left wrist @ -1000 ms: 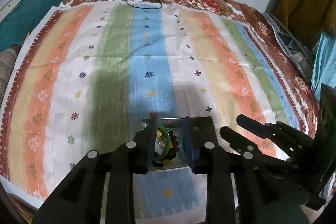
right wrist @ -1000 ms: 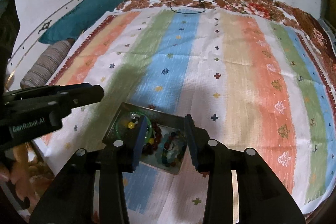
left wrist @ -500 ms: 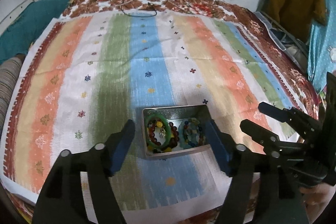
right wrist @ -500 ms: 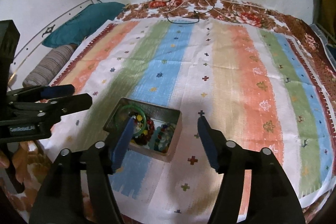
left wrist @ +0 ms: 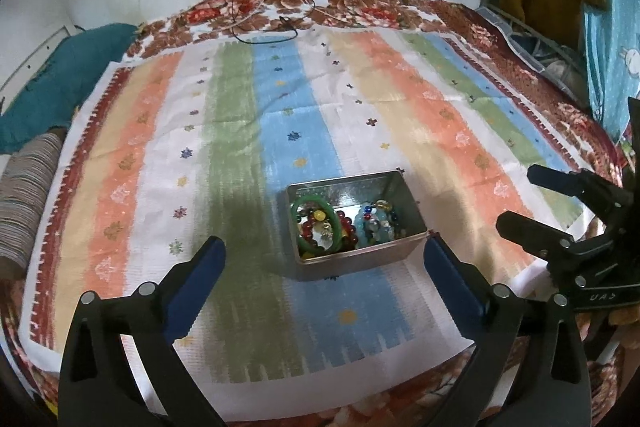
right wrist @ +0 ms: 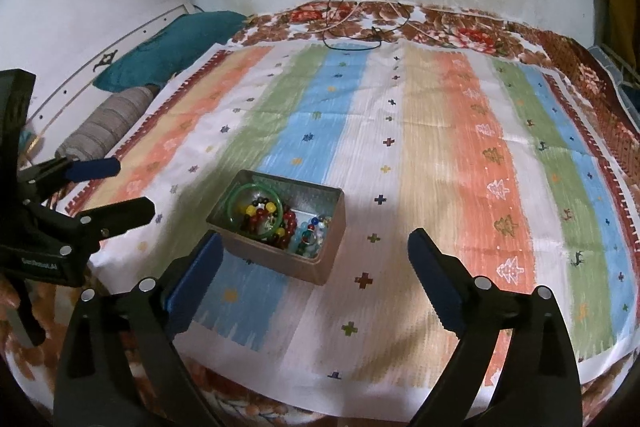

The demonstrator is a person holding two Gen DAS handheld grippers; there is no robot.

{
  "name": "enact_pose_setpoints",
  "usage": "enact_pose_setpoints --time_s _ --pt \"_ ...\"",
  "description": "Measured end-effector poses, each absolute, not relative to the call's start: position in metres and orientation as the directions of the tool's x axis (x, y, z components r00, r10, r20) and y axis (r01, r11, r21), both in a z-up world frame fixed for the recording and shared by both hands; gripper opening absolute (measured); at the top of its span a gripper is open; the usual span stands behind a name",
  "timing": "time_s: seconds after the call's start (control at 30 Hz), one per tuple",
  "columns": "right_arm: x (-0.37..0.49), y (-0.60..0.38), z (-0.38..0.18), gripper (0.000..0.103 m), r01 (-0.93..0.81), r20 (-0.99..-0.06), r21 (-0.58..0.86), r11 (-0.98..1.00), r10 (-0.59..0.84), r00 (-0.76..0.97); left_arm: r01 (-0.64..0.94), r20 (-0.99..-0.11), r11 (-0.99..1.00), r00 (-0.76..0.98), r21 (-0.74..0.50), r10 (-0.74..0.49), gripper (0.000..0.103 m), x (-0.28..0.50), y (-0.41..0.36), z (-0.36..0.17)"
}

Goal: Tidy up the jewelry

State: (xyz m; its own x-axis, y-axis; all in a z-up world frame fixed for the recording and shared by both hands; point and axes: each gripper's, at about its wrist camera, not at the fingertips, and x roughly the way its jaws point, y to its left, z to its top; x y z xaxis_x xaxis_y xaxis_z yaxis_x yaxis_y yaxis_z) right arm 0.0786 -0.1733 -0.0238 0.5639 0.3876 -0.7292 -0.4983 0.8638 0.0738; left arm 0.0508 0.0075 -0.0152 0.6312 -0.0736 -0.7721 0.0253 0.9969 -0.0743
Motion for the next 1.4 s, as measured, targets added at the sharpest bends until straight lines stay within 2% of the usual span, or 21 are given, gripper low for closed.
enact_pose_setpoints --time_s 0.4,1.4 --pt "0.053 -0.185 -0.017 0.096 -0.520 -0.687 0.111 0.847 0.443 0.576 0.035 -0.751 0.998 0.658 -0.046 -0.058 0.097 0.031 -0.001 -0.011" --pt "0.051 -0.181 -0.017 0.096 -0.526 -0.682 0.091 0.846 0.437 0.586 0.045 -0.717 0.997 0.693 -0.069 -0.081 0.097 0.023 -0.004 -0.004"
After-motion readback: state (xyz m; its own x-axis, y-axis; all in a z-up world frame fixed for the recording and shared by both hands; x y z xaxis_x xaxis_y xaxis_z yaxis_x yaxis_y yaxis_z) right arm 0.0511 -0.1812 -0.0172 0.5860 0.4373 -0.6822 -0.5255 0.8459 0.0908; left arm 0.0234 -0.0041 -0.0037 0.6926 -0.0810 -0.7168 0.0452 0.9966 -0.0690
